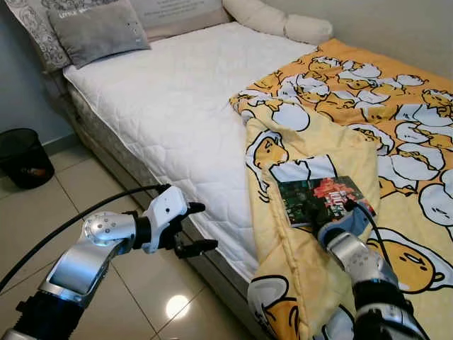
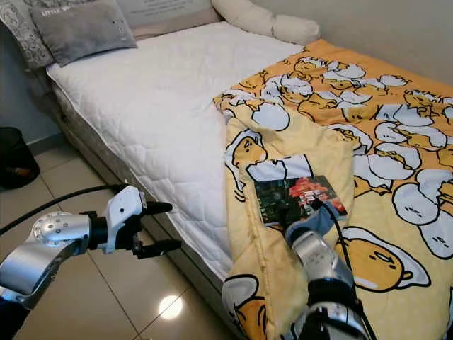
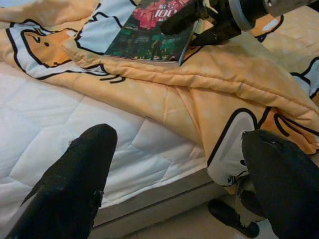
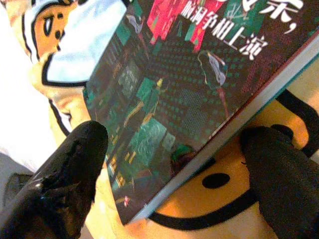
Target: Clean up the room
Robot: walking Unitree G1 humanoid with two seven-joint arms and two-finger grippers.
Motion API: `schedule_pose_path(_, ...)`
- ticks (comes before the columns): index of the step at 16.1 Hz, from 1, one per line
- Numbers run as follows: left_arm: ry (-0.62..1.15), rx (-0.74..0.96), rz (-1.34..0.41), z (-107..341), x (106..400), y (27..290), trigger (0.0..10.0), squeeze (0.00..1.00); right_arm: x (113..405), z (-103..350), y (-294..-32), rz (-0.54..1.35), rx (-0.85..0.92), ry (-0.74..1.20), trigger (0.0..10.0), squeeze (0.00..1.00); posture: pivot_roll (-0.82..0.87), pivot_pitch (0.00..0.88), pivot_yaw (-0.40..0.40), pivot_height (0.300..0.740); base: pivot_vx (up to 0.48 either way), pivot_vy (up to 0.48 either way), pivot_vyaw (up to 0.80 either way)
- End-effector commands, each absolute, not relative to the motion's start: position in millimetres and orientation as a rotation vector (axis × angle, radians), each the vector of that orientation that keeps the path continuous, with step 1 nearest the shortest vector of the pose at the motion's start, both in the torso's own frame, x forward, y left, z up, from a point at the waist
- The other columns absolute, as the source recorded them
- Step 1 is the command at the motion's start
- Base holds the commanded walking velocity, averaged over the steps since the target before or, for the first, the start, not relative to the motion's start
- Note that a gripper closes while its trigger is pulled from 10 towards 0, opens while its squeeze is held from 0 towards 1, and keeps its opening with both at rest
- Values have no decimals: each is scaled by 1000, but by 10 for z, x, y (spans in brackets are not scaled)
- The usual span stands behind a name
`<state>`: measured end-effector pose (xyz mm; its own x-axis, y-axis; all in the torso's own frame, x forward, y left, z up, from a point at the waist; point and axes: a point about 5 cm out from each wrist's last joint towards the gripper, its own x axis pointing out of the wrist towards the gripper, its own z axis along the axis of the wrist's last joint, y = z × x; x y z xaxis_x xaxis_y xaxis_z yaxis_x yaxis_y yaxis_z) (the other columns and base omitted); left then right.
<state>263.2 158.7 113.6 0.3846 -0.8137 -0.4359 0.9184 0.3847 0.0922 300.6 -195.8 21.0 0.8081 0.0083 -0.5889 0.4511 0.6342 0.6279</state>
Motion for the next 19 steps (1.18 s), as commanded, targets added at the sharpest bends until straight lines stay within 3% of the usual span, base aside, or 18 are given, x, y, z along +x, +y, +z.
schedule_pose_path(1,343,373,-1143,1158,2643,1585,10000,914,3014,193,-1951,-272,894,594,10000,0,6,0,-19,740,0,0,0)
schedule_pose_path(8,391,411,-1174,1189,2556,1680,10000,914,3052,64,-1996,-419,1064,540,10000,0,69,0,13,740,0,0,0)
schedule_pose_path(12,402,430,-1177,1272,2534,1750,10000,910,3249,305,-2125,-453,1224,296,10000,0,128,0,23,740,0,0,0)
schedule_pose_path(13,403,434,-1175,1298,2536,1766,10000,914,3292,368,-2148,-448,1263,241,8471,0,143,0,27,740,0,0,0)
schedule_pose_path(14,406,440,-1171,1320,2544,1783,10000,914,3342,442,-2163,-433,1298,183,5725,0,151,0,28,740,0,0,0)
schedule_pose_path(15,406,443,-1168,1331,2554,1787,10000,918,3373,483,-2159,-418,1300,162,4431,0,156,0,27,740,0,0,0)
schedule_pose_path(16,406,445,-1166,1342,2556,1784,10000,914,3394,503,-2140,-407,1297,157,1882,0,164,0,26,740,0,0,0)
schedule_pose_path(17,406,445,-1166,1345,2554,1782,10000,914,3396,503,-2137,-407,1295,157,0,0,164,0,26,740,0,0,0)
schedule_pose_path(19,404,444,-1164,1353,2557,1774,10000,910,3400,503,-2128,-407,1300,157,0,0,171,0,21,740,0,0,0)
